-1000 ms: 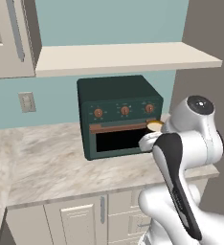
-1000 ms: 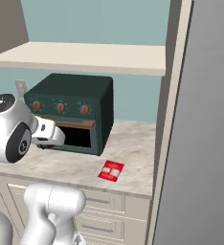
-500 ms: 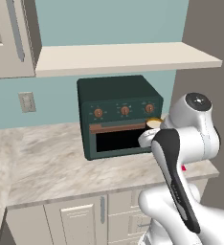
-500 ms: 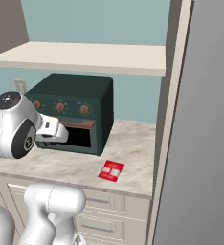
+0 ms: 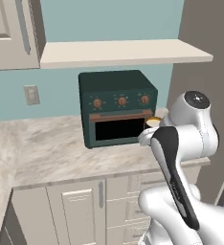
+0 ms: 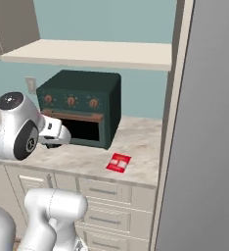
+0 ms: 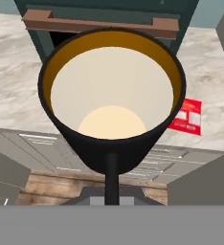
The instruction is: Pick the mug from the counter and place it inside the microwave. Then close the microwave.
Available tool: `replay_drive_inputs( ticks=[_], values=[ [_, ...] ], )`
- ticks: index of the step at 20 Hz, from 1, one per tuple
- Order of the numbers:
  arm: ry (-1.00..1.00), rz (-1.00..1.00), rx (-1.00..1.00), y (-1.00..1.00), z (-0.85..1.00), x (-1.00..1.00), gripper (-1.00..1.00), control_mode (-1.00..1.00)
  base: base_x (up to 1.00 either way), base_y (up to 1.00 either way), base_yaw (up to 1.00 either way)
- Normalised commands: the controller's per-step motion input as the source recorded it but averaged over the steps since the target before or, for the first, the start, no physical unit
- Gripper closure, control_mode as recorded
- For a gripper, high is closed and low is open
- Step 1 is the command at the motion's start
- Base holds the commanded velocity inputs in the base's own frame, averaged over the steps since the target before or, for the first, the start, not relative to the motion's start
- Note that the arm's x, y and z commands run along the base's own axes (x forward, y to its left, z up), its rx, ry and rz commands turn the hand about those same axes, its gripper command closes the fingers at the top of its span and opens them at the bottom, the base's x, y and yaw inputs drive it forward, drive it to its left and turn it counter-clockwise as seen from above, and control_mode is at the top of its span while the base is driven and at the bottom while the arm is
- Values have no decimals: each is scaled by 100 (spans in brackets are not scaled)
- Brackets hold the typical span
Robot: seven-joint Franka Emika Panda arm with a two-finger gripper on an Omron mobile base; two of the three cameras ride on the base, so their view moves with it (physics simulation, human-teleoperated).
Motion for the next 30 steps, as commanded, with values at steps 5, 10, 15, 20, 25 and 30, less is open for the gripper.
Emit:
replay_drive_inputs(
  ticks=[5,10,15,20,25,30],
  values=[
    [0,0,0,0,0,0,100,100,-51,-4,8],
    [0,0,0,0,0,0,100,100,-61,-3,9],
    [0,0,0,0,0,0,100,100,-44,-10,22],
    [0,0,0,0,0,0,100,100,-30,-23,30],
    [0,0,0,0,0,0,100,100,-60,-36,18],
    [0,0,0,0,0,0,100,100,-100,-56,4]
  ],
)
